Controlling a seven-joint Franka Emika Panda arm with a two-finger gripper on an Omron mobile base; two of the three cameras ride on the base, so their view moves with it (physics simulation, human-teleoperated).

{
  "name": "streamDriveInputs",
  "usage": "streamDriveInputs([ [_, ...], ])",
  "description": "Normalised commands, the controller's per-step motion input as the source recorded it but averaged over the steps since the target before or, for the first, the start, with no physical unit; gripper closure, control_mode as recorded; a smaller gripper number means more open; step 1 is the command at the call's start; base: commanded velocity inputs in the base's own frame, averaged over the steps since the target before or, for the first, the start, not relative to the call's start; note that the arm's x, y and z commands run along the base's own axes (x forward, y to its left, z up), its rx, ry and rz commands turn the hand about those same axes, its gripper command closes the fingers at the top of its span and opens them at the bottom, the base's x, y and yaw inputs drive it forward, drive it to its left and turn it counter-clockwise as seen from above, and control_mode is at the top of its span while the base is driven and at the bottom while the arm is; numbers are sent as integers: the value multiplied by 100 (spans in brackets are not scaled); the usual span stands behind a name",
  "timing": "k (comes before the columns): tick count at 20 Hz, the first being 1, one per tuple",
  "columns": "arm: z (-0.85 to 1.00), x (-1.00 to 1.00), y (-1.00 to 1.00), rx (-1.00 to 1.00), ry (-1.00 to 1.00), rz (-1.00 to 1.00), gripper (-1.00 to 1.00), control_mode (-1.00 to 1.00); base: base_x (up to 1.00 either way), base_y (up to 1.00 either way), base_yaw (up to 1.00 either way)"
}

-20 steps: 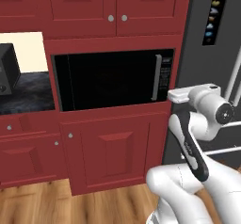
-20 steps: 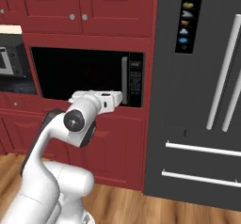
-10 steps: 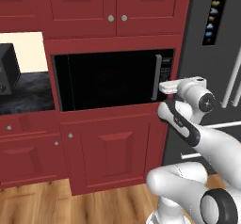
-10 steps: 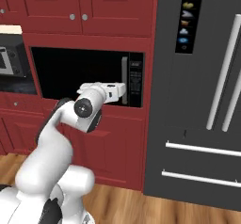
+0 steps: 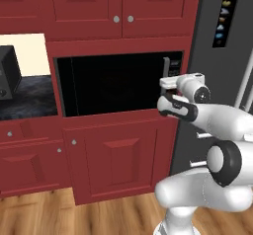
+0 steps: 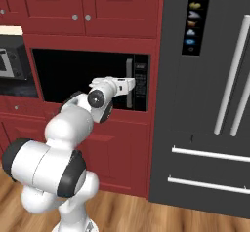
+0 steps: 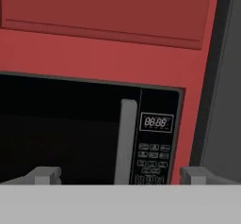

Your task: The microwave is finished heating the steak and cucumber. Take the bowl containing the food and place it on the dining counter.

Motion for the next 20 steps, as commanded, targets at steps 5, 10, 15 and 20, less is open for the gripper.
streamDriveInputs([
  [5, 0, 71, -17, 0, 4, 0, -100, -100, 0, 0, 0],
  [10, 0, 67, -18, 0, 4, 1, -100, -100, 0, 0, 0],
  [15, 0, 61, -15, 0, 3, 1, -100, -100, 0, 0, 0],
  [20, 0, 57, -21, 0, 4, 3, -100, -100, 0, 0, 0],
])
